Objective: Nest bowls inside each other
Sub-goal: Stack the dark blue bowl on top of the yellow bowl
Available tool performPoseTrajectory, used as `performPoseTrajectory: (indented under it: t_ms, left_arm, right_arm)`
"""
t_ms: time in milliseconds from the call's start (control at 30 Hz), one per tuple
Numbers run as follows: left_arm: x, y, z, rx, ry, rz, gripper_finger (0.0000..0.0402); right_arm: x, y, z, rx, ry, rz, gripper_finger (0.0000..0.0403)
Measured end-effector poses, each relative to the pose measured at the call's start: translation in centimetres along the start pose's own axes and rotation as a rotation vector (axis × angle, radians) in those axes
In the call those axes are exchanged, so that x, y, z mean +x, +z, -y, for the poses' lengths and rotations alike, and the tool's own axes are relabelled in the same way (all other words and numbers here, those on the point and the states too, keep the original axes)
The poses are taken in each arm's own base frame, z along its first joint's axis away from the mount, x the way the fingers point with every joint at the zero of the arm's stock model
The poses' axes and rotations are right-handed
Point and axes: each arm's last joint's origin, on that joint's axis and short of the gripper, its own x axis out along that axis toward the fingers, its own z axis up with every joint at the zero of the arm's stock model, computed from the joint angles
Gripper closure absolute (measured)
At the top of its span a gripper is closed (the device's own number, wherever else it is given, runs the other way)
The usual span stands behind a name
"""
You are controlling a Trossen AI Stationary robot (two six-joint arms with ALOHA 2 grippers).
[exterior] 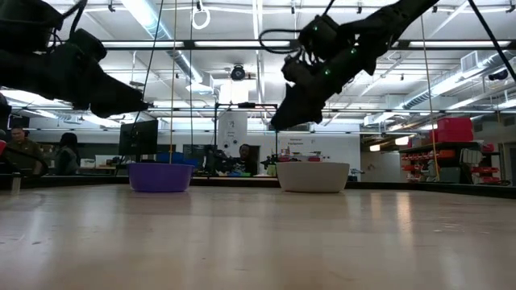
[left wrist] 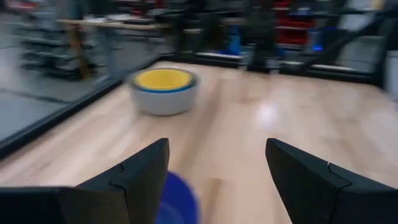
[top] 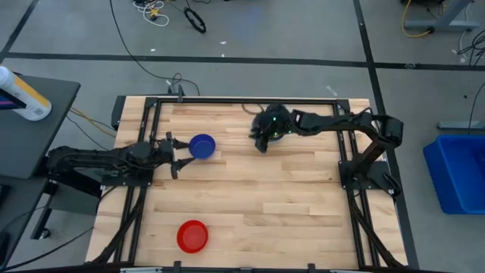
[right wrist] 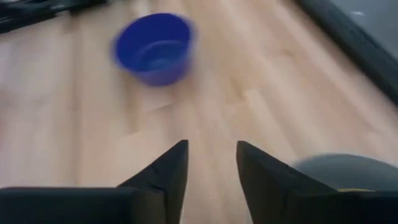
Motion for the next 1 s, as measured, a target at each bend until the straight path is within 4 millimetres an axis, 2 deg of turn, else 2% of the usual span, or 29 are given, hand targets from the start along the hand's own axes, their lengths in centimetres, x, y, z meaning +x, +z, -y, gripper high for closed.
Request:
performPoseTrajectory:
  t_ms: [233,333,533,667,900,1000]
  left_arm:
    - [1.0,-1.4,-0.1,0.001,0.094,-0.160,0.0129]
    - [1.6,-2.0,0.0,-0.012,0.113,-0.282,0.0129]
    - [3.9,-0.7,0.8,-0.013,0.112,-0.412,0.0129]
    - [6.2,0.0,1.5,0.019,0.120,-0.497,0.0129]
    - [9.7,-1.0,2.4,0.058,0.132,-0.671,0.0132]
    - [10.7,-1.7,2.6,0.058,0.142,-0.716,0.0142]
  right_arm:
    - [0.3,-0.9,-6.3,-0.114,0.139,-0.028,0.0228]
    - [0.0,-1.3,-8.2,-0.145,0.120,-0.039,0.0227]
    - [-1.5,-2.2,-10.2,-0.173,0.065,-0.107,0.0227]
    - [-2.5,-2.7,-11.2,-0.175,0.057,-0.147,0.0230]
    - [-3.7,-5.1,-12.7,-0.206,0.023,-0.202,0.0236]
    - [-4.7,-6.1,-13.3,-0.217,-0.013,-0.136,0.0242]
